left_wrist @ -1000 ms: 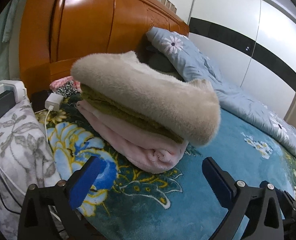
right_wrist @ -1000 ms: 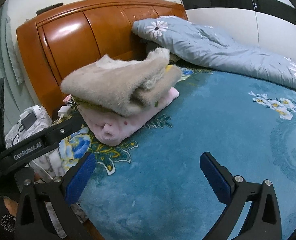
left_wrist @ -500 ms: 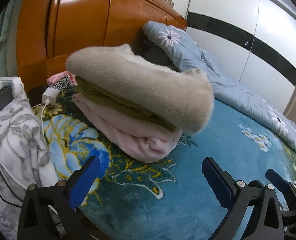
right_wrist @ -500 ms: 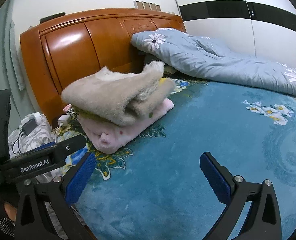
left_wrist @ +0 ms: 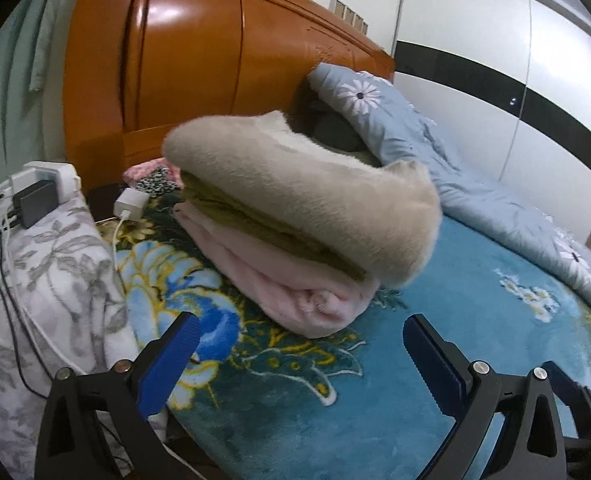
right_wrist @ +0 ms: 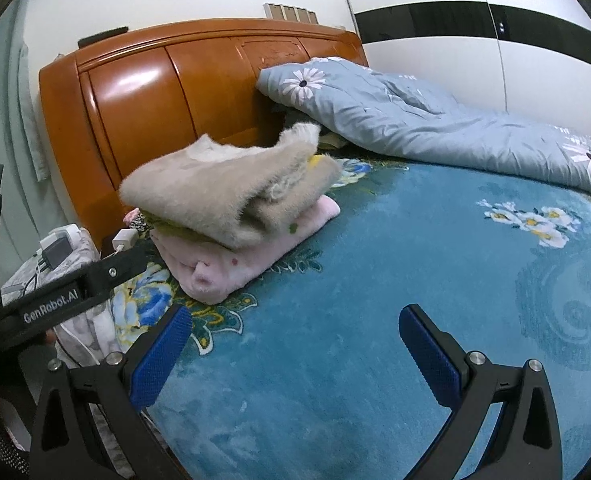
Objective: Fold clothes
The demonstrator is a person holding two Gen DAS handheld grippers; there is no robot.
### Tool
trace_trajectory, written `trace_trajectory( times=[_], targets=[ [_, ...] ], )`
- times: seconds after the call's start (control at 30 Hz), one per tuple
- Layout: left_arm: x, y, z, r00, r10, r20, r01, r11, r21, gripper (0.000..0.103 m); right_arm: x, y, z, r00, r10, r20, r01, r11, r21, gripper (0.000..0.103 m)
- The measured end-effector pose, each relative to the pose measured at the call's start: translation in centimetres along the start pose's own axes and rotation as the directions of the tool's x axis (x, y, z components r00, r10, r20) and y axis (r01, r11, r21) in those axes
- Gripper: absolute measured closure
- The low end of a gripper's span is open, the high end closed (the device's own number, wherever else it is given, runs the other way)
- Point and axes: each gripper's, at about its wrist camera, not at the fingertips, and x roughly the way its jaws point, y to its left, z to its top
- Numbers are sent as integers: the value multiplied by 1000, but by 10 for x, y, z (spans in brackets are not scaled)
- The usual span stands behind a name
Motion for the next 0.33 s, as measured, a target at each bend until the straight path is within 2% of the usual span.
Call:
trace_trajectory(
  times=[0.33],
  targets=[
    [11, 4, -10, 997, 68, -35, -68, 998, 3, 0, 3, 0, -3, 1000, 3, -20, -3, 1000, -4, 0]
  ],
)
